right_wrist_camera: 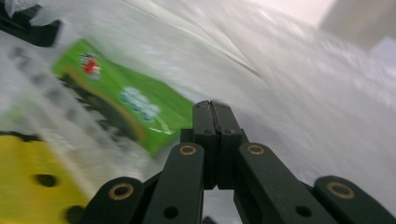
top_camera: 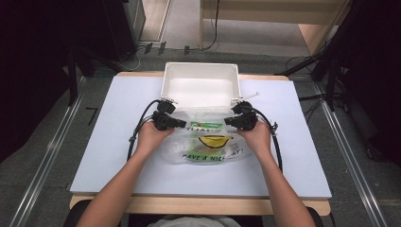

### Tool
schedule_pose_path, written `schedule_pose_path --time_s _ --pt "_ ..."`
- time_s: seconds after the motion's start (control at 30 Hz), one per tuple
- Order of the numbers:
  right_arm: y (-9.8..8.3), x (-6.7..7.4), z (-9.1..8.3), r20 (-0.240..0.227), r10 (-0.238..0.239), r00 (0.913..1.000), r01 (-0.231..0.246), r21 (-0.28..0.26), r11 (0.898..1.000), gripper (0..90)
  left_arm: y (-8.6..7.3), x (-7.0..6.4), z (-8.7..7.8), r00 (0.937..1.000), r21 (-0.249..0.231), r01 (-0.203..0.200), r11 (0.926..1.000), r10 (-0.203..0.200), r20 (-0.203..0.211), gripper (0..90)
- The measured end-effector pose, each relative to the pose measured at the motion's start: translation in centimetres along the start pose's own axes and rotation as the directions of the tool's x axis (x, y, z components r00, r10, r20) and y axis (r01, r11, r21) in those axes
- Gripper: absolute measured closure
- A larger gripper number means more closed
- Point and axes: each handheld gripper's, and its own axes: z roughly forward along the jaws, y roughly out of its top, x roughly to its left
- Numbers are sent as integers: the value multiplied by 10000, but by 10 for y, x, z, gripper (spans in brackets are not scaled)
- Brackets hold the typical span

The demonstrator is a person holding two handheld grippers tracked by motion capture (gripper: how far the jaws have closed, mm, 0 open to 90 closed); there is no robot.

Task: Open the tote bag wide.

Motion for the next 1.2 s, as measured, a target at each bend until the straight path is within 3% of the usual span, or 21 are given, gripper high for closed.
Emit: schedule_pose_path --time_s 0.17,0.33,0.53,0.7,0.9,1.2 --pt "12 16 -15 -425 -333 9985 318 -352 9989 900 -3 -1 -3 9999 -51 90 9999 -90 73 892" --pt "29 21 -19 -451 -504 9977 478 -578 9972 900 -5 0 -5 9998 -142 134 9998 -132 178 893" --pt "54 22 -17 -303 -604 9977 577 -836 9948 900 -4 -4 -4 9996 -89 42 10000 -40 283 900" --pt "66 20 -6 -117 -640 9979 630 -669 9958 900 -6 -4 -4 9996 -71 44 10000 -42 295 900" --pt "66 20 8 -318 -554 9980 544 -316 9980 900 -8 -1 -4 9993 -53 72 10000 -70 377 900" --pt "52 29 20 -634 -845 9944 859 200 9961 900 -10 -1 -3 9993 -24 111 9999 -110 368 900"
